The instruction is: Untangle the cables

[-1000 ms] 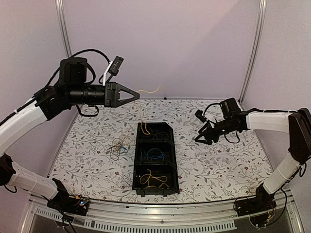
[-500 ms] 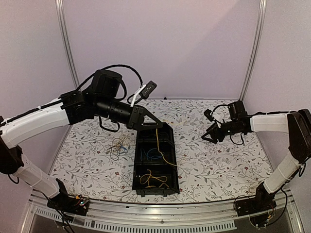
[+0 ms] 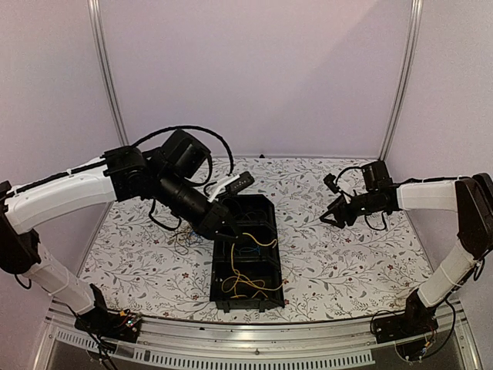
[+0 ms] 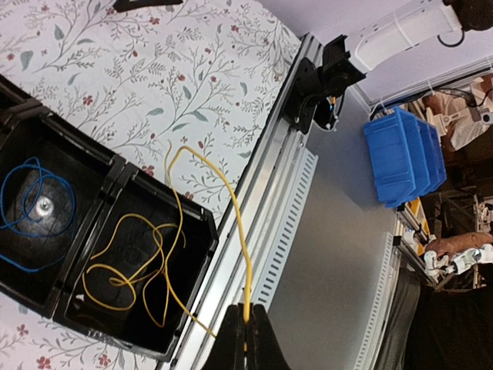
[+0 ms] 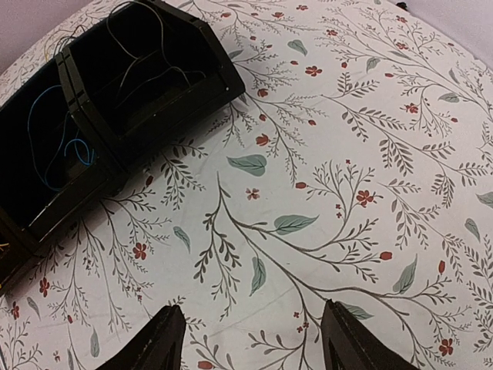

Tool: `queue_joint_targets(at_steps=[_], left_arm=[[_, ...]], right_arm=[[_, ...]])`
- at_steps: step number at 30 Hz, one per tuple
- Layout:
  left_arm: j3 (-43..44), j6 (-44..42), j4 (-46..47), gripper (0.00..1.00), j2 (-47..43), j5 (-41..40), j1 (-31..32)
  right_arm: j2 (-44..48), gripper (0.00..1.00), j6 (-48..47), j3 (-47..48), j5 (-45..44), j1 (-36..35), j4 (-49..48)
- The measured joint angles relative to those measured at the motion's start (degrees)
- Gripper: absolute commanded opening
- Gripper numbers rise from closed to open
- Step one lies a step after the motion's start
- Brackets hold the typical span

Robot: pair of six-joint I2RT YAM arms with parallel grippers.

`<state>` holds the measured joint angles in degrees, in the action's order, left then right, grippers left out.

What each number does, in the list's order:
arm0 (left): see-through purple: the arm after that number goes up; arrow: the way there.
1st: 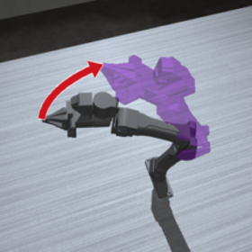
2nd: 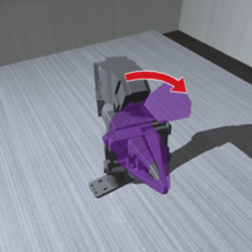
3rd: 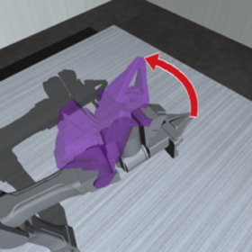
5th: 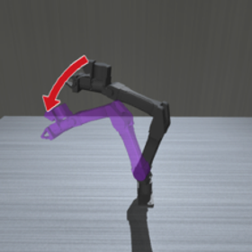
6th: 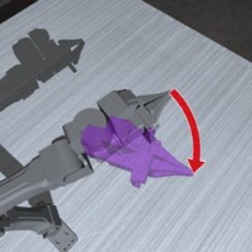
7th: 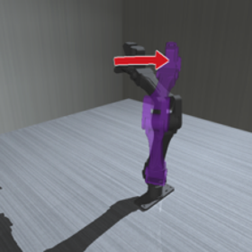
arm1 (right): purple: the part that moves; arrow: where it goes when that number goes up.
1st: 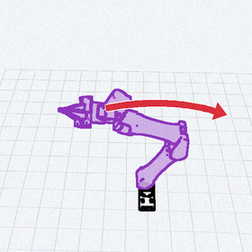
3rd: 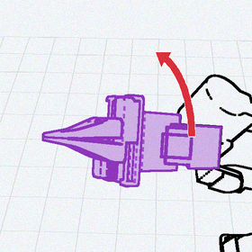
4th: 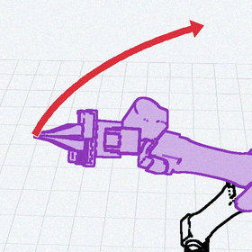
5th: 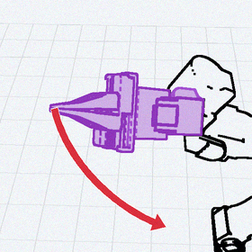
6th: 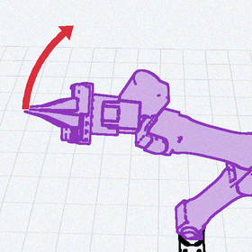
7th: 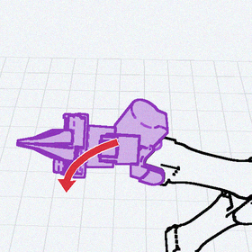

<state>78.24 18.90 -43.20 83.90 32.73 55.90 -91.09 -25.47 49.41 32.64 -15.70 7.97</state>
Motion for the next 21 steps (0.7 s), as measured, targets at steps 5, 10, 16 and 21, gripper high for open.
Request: queue_joint_targets(at_steps=[5, 10, 16, 21], left_arm=[[-0.9, -1.4, -6.6, 0.0, -4.0, -2.6, 0.0], [-2.2, -3.6, -10.0, 0.0, -2.0, -5.4, 0.0], [-2.2, -6.5, -11.7, 0.0, 5.6, -8.2, 0.0], [-0.5, -8.5, -11.7, 0.0, 10.1, -8.1, 0.3]], right_arm=[[0.0, 0.64, 0.0, 0.0, 0.0, 0.0, -0.1], [-0.1, 0.64, 0.0, 0.0, 0.0, 0.0, 0.0], [-0.2, 0.64, -0.1, 0.0, 0.1, 0.0, 0.0], [-0.8, 0.63, -0.4, 0.0, 0.5, 0.0, 0.0]])
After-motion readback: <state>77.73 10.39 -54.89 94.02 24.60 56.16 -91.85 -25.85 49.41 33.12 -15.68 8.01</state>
